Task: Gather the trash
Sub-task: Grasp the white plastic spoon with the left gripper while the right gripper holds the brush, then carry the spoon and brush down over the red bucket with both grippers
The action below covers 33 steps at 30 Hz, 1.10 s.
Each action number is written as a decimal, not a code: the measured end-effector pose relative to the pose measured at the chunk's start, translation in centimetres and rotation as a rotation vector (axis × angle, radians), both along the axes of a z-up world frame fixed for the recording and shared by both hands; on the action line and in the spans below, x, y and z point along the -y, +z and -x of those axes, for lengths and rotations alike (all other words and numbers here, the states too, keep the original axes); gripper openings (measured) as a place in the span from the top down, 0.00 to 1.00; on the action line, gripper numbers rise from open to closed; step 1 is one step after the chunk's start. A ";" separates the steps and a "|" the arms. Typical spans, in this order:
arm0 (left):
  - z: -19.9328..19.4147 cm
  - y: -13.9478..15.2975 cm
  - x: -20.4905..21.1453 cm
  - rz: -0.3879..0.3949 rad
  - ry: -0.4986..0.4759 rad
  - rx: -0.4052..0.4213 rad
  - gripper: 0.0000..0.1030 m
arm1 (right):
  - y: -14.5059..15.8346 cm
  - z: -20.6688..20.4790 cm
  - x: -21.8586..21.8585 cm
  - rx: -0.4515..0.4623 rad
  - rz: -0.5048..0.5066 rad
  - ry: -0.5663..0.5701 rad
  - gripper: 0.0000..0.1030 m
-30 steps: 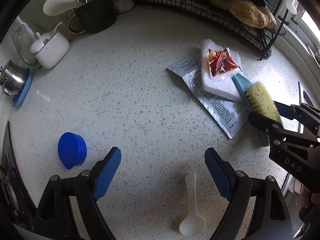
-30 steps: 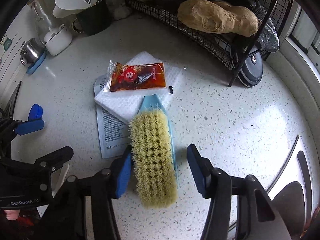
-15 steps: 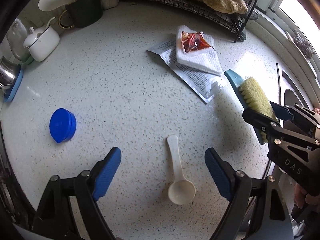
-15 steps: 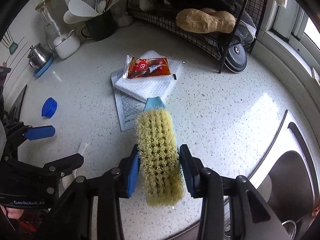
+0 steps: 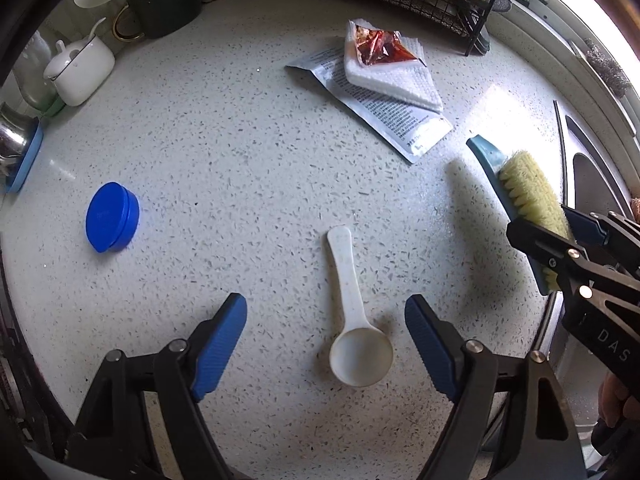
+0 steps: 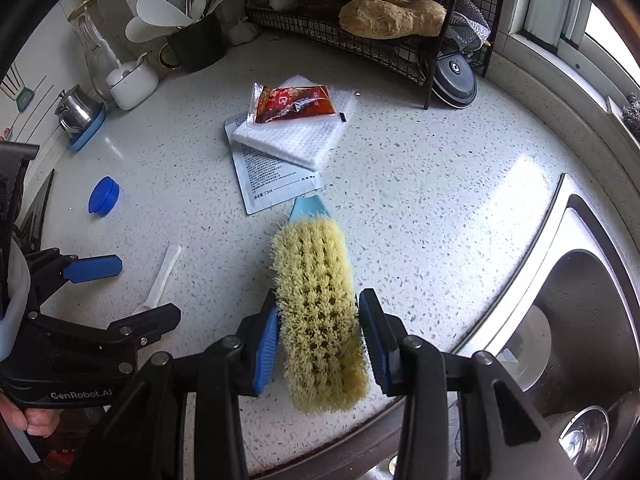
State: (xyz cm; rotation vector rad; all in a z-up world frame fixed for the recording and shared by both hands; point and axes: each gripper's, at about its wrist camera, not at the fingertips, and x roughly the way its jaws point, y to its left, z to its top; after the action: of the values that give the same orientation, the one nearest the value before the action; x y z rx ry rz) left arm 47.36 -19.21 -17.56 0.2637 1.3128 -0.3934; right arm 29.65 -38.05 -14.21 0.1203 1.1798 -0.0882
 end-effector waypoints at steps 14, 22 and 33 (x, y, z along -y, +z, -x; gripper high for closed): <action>3.0 0.6 -0.2 0.023 0.006 0.014 0.90 | 0.3 0.5 -1.1 -0.005 0.002 -0.012 0.64; 5.3 3.6 -3.5 0.070 0.010 0.077 0.91 | 1.4 1.1 -2.8 0.013 0.005 0.006 0.64; 8.5 6.0 -7.9 0.111 0.050 0.146 0.91 | 3.7 3.3 -7.5 0.065 0.027 0.060 0.64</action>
State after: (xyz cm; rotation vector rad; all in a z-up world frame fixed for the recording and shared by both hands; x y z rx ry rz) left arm 38.90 -11.28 -11.60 0.1632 1.1482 -0.3965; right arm 26.34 -30.55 -10.46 0.0640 1.1159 -0.0468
